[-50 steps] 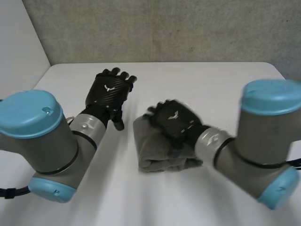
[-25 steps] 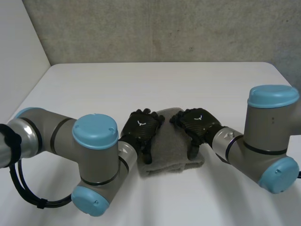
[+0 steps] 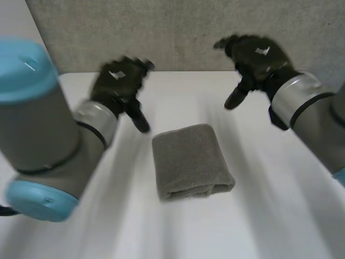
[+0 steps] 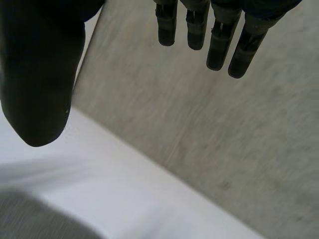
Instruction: Fold the towel.
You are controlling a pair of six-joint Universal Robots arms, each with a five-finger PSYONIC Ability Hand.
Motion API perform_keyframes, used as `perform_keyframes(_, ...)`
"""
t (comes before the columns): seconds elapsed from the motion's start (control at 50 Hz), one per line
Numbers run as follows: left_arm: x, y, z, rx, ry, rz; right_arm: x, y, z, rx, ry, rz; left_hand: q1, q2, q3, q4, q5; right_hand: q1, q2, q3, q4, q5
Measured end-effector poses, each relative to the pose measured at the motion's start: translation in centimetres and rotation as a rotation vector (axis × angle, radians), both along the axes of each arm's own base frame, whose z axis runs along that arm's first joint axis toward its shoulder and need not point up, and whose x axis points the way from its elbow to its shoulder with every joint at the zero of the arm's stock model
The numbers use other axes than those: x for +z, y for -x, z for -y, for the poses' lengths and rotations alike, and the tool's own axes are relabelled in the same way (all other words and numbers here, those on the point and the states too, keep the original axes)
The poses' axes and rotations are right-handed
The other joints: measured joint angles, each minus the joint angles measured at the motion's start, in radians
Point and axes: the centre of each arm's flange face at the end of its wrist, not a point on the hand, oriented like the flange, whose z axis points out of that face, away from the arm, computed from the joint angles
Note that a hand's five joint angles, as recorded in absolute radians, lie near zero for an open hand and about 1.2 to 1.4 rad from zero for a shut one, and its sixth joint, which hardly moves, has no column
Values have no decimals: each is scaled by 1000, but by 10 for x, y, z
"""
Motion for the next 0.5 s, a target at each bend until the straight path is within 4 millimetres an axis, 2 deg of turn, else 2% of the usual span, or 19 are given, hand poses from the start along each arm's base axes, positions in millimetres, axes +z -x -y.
perform_keyframes(0.06, 28, -17, -1, 79, -2, -44, 16, 6, -6, -28, 28, 36, 0, 0, 0, 0, 0, 0, 0, 0, 0, 0)
perform_keyframes(0.16, 51, -34, -4, 138, 0, -86, 28, 15, -8, -95, 52, 51, 0, 0, 0, 0, 0, 0, 0, 0, 0, 0)
perform_keyframes(0.3, 58, -47, 5, 188, 6, -105, 31, 27, -4, -205, 54, 48, -3, 0, 0, 0, -1, 0, 0, 0, 0, 0)
perform_keyframes(0.5, 56, -51, 11, 203, 4, -101, 27, 36, 6, -262, 35, 37, -3, 0, 0, 0, -1, 0, 0, 0, 0, 0)
